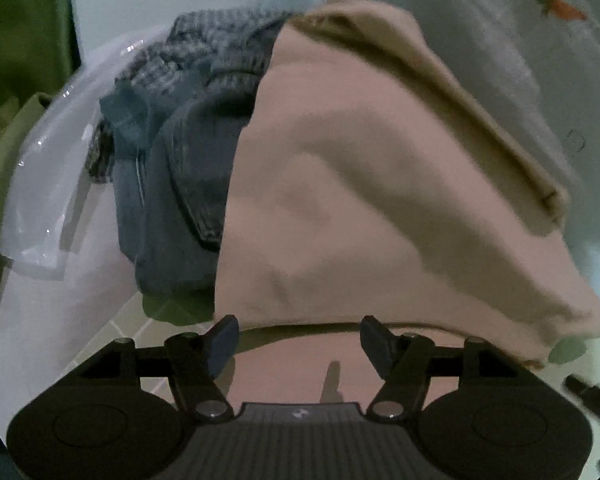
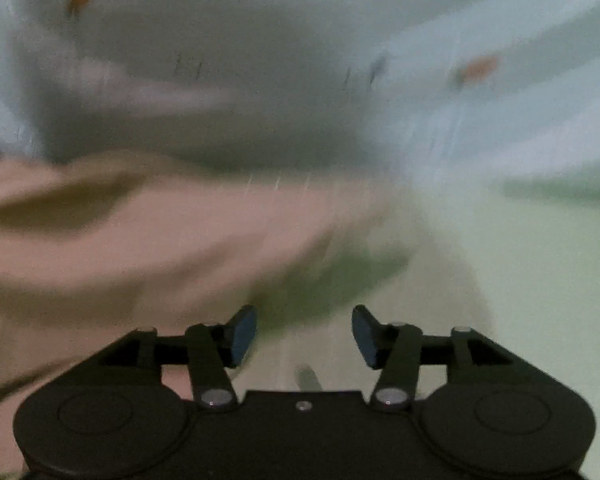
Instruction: Fold clothes
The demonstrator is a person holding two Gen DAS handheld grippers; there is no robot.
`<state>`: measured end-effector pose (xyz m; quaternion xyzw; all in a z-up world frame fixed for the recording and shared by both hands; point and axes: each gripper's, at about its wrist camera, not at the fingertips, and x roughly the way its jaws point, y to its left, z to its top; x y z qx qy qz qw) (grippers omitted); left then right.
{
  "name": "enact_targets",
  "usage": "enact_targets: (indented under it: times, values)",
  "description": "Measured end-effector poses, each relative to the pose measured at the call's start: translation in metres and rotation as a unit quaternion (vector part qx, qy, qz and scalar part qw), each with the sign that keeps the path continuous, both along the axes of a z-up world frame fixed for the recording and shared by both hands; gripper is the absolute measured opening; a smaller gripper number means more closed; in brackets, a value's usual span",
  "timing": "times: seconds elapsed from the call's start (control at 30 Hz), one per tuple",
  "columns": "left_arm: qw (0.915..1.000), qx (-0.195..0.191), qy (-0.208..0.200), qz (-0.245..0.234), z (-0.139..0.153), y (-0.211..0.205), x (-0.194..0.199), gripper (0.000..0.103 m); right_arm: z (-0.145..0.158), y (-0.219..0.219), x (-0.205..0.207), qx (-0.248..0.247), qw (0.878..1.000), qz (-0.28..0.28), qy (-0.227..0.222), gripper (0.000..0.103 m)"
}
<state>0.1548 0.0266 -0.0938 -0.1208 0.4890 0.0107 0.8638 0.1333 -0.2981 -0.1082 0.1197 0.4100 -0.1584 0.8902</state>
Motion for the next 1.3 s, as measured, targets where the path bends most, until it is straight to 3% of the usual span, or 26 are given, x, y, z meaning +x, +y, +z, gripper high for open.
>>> enact_targets:
  times: [0.13, 0.33, 0.4, 0.47, 0.63, 0.93, 1.17, 1.3]
  values:
    - [0.9996, 0.006, 0.004, -0.027, -0.004, -0.003, 0.003, 0.072, -0.023, 0.028, 0.009, 0.051, 0.998, 0.005, 0.030, 0.069]
    - [0.9983, 0.023, -0.002, -0.053, 0.001, -0.007, -0.001, 0.072, -0.039, 0.058, 0.026, 0.054, 0.998, 0.020, 0.035, 0.067]
    - [0.9981, 0.029, -0.008, -0.054, 0.008, -0.009, -0.004, 0.073, -0.040, 0.070, 0.029, 0.017, 0.999, 0.035, 0.035, 0.048]
    - [0.9980, 0.032, -0.015, -0.053, 0.014, -0.010, -0.008, 0.074, -0.040, 0.076, 0.031, -0.017, 0.997, 0.064, 0.031, 0.007]
    - [0.9970, 0.044, -0.035, -0.053, 0.029, -0.019, -0.020, 0.074, -0.035, 0.058, 0.006, -0.035, 0.998, 0.056, 0.026, 0.006]
    - [0.9959, 0.044, -0.055, -0.057, 0.049, -0.068, -0.058, 0.074, -0.003, -0.056, -0.107, -0.140, 0.990, -0.009, 0.014, 0.005]
    - [0.9934, 0.040, -0.061, -0.088, 0.047, -0.135, -0.076, 0.078, 0.004, -0.190, -0.176, -0.135, 0.983, -0.122, 0.032, 0.005]
    - [0.9917, 0.031, -0.051, -0.113, 0.036, -0.179, -0.072, 0.078, 0.011, -0.247, -0.197, -0.150, 0.977, -0.152, 0.028, 0.006]
